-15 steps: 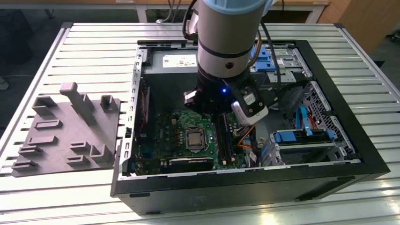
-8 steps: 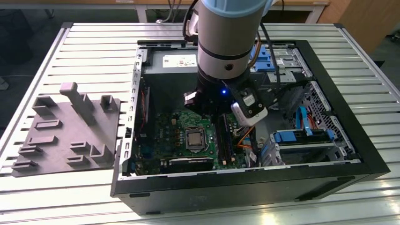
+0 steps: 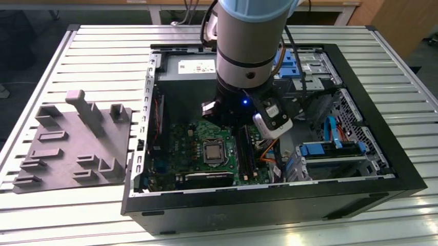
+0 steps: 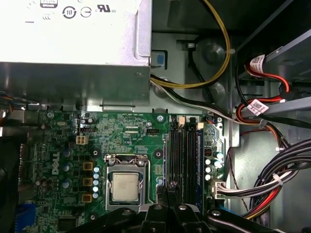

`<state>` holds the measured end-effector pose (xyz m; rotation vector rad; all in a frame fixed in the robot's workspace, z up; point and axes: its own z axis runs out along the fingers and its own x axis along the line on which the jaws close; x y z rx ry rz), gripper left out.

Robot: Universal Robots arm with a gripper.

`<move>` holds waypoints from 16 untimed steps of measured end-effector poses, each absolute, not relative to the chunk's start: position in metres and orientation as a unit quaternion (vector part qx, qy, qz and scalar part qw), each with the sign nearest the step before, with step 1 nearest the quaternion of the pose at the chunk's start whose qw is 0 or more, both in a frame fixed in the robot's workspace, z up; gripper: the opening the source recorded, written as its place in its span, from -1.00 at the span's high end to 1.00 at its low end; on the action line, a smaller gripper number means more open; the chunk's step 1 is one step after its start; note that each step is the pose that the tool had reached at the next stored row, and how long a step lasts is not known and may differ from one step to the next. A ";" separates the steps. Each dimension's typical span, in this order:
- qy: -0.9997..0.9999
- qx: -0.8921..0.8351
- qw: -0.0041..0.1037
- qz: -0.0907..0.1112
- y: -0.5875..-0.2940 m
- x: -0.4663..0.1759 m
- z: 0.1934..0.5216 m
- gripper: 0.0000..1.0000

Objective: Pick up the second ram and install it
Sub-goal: 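Insert the second ram into the second slot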

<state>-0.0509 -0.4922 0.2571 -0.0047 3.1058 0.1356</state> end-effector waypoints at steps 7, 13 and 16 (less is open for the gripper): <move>0.999 0.000 0.016 0.044 -0.492 -0.050 0.255 0.77; 0.999 0.002 0.017 0.043 -0.492 -0.050 0.253 0.77; 0.999 0.004 0.017 0.043 -0.492 -0.050 0.252 0.77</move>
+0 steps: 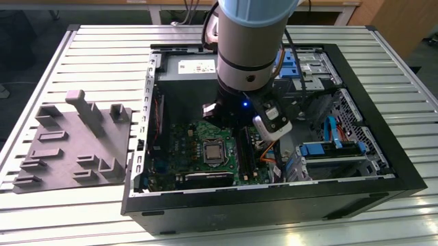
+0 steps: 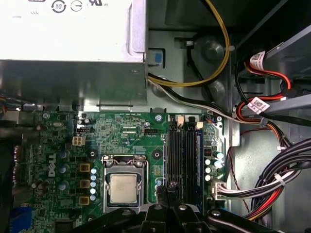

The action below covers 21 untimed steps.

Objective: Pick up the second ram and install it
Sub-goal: 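Insert the second ram into the second slot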

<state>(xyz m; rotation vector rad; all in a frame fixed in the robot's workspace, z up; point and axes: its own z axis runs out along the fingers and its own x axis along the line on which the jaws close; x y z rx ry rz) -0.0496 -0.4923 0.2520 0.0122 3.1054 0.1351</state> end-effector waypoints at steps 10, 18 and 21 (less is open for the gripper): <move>0.999 0.005 0.017 0.043 -0.492 -0.050 0.250 0.77; 0.999 0.006 0.017 0.043 -0.492 -0.049 0.248 0.77; 0.999 0.007 0.017 0.043 -0.492 -0.049 0.247 0.77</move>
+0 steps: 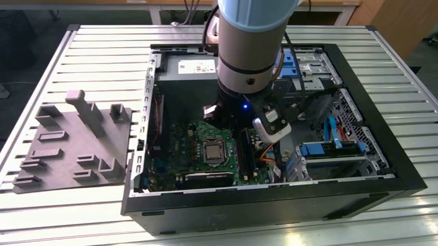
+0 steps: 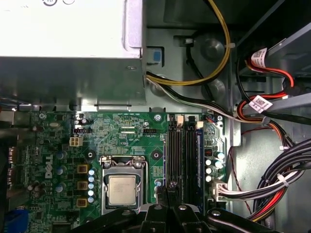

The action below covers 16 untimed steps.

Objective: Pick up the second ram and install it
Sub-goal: 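Insert the second ram into the second slot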

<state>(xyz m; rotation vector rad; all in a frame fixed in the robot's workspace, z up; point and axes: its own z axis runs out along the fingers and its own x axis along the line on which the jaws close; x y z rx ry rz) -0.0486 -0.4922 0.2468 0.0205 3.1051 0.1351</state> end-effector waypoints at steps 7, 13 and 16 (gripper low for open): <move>0.999 0.008 0.017 0.043 -0.492 -0.046 0.245 0.77; 0.999 0.009 0.017 0.043 -0.492 -0.045 0.245 0.77; 0.999 0.010 0.017 0.043 -0.492 -0.044 0.244 0.77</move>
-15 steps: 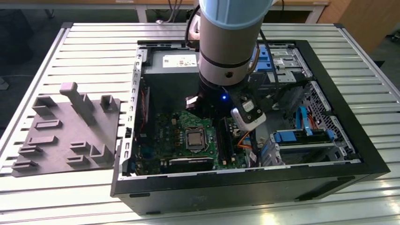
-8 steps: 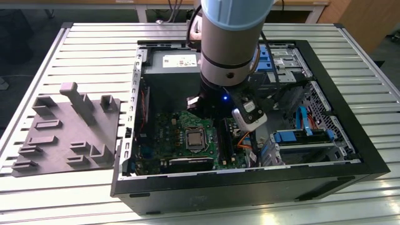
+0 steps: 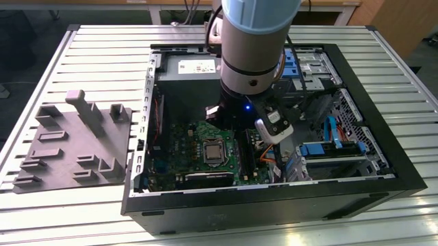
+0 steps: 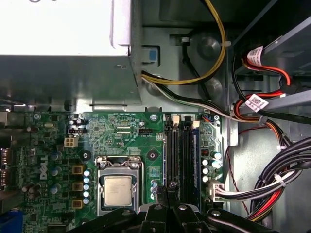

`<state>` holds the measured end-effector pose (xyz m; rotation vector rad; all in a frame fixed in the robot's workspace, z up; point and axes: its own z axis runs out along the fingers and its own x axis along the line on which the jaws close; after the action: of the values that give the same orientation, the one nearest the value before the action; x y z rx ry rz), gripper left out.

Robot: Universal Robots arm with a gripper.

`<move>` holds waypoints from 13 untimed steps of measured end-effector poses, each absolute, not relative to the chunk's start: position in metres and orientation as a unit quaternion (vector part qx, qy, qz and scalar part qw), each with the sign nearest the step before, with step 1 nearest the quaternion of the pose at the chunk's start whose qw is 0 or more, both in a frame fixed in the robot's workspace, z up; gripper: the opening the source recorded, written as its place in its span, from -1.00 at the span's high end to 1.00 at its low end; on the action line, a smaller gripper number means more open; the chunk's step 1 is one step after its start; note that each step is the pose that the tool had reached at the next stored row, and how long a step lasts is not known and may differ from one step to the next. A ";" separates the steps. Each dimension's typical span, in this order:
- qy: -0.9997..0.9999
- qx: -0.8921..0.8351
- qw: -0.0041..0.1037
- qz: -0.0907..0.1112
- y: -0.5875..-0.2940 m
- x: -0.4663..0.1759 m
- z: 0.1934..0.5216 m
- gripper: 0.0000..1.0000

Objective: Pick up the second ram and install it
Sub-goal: 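Insert the second ram into the second slot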

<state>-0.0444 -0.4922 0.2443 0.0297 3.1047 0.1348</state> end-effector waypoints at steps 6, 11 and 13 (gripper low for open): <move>0.999 0.011 0.017 0.043 -0.492 -0.043 0.244 0.77; 0.999 0.011 0.017 0.043 -0.491 -0.043 0.243 0.77; 0.999 0.011 0.017 0.043 -0.491 -0.042 0.242 0.77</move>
<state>-0.0423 -0.4912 0.2425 0.0352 3.1045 0.1347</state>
